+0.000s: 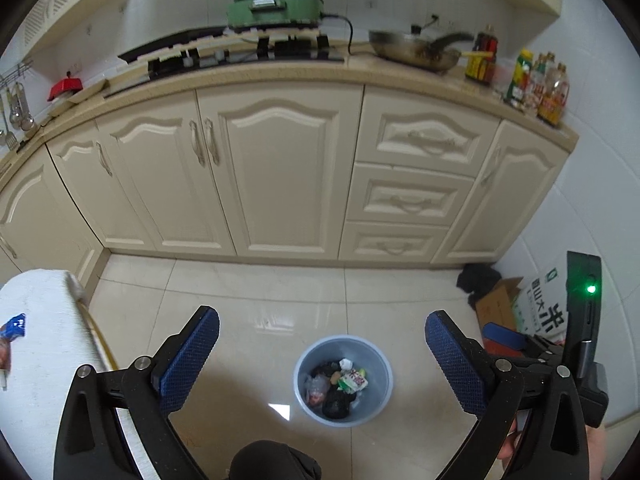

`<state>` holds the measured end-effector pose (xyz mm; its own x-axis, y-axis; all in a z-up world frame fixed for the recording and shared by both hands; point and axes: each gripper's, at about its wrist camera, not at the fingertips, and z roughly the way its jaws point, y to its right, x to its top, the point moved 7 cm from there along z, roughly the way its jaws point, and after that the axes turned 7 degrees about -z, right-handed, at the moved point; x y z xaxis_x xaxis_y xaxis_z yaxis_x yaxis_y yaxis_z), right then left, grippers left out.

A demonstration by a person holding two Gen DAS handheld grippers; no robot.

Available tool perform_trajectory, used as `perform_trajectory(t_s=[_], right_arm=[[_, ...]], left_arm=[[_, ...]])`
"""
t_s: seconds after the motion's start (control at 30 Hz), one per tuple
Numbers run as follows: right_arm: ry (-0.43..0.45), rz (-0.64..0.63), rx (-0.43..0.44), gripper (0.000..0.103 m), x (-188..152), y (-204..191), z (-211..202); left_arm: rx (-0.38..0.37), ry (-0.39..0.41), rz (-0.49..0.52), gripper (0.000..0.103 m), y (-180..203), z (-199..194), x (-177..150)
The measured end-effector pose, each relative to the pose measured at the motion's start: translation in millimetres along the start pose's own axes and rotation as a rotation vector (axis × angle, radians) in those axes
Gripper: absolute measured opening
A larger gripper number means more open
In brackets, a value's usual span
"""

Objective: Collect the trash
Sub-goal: 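Move both tools back over the table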

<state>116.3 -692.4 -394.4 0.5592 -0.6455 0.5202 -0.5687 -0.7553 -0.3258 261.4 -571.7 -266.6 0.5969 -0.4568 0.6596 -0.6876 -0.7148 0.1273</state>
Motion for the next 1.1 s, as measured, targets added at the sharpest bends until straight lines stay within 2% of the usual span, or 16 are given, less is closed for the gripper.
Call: perform_trajectory(t_s=[0.23, 0.57, 0.93, 1.1], right_arm=[[0.066, -0.065, 0.021, 0.103, 13, -46, -35], [0.179, -0.224, 0.104, 0.103, 27, -153, -95], [0.257, -0.431, 0.234, 0.103, 15, -303, -130], [0.259, -0.506, 0.283, 0.103, -2, -365, -128]], left_arm=[[-0.009, 0.093, -0.032, 0.102, -33, -77, -14], [0.026, 0.247, -0.132, 0.102, -112, -207, -57], [0.171, 0.407, -0.310, 0.102, -214, -335, -134], [0.281, 0.451, -0.386, 0.102, -258, -383, -183]])
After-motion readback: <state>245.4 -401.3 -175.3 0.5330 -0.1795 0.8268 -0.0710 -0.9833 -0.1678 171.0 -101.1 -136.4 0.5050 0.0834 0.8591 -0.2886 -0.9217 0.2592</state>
